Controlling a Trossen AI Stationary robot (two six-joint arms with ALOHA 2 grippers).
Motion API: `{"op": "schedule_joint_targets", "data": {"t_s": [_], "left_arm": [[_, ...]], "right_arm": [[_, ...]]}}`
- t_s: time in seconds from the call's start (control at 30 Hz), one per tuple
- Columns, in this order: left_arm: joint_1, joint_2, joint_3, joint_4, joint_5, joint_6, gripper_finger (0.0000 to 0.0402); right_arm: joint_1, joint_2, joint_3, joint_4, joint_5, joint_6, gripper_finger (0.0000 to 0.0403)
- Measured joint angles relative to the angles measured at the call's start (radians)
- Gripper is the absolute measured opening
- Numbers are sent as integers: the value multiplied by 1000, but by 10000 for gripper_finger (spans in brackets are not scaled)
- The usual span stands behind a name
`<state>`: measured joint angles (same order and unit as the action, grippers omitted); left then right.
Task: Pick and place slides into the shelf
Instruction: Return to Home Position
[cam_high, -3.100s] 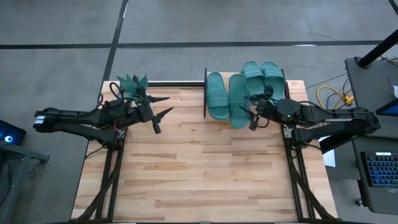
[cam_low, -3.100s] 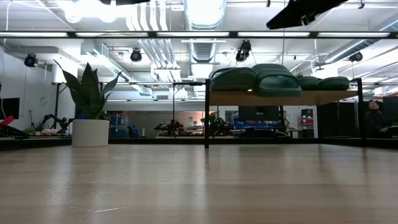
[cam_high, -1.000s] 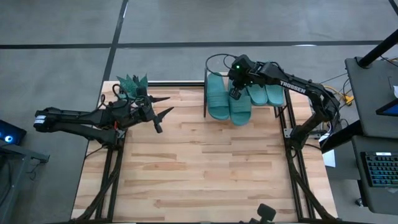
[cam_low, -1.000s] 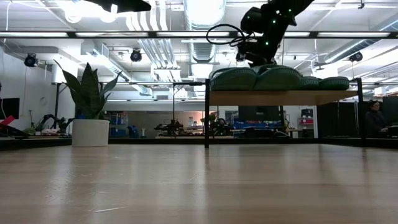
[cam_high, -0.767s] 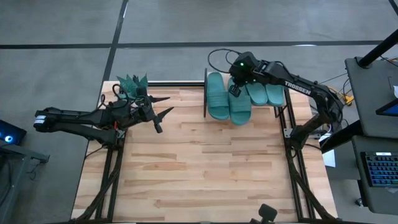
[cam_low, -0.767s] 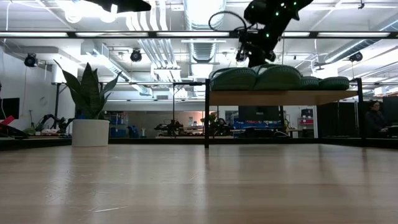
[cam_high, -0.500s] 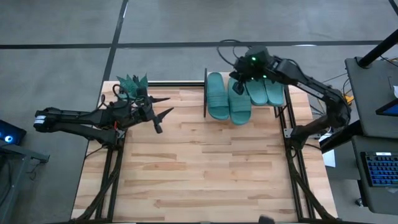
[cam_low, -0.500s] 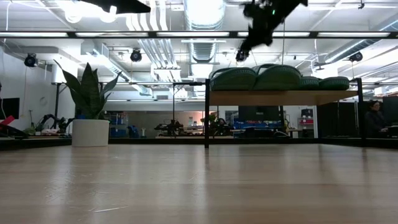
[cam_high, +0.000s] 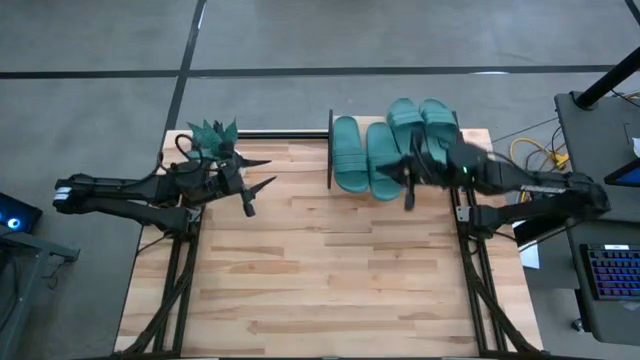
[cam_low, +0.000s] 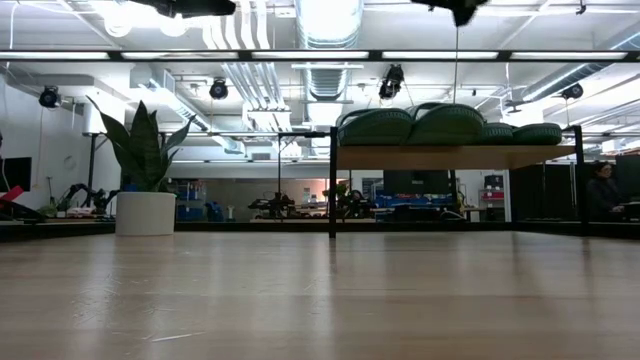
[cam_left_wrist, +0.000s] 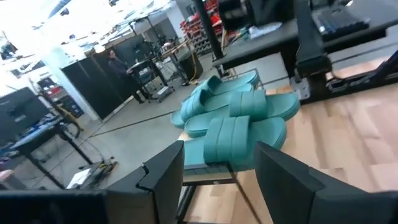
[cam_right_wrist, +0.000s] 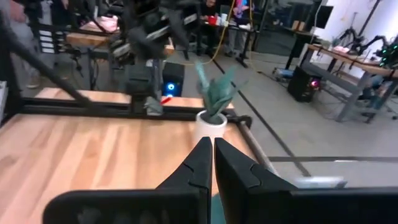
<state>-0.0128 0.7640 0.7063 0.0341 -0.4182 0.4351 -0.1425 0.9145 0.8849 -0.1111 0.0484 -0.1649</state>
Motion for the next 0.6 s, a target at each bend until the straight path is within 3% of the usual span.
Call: {"op": "schedule_joint_targets", "data": {"t_s": [0.37, 0.6], "left_arm": [[0, -4, 0, -1, 16, -13, 176], [0, 14, 0, 10, 14, -12, 176]], "right_arm": [[329, -219, -346, 166, 266, 55, 9], [381, -335, -496, 198, 262, 48, 9]]}}
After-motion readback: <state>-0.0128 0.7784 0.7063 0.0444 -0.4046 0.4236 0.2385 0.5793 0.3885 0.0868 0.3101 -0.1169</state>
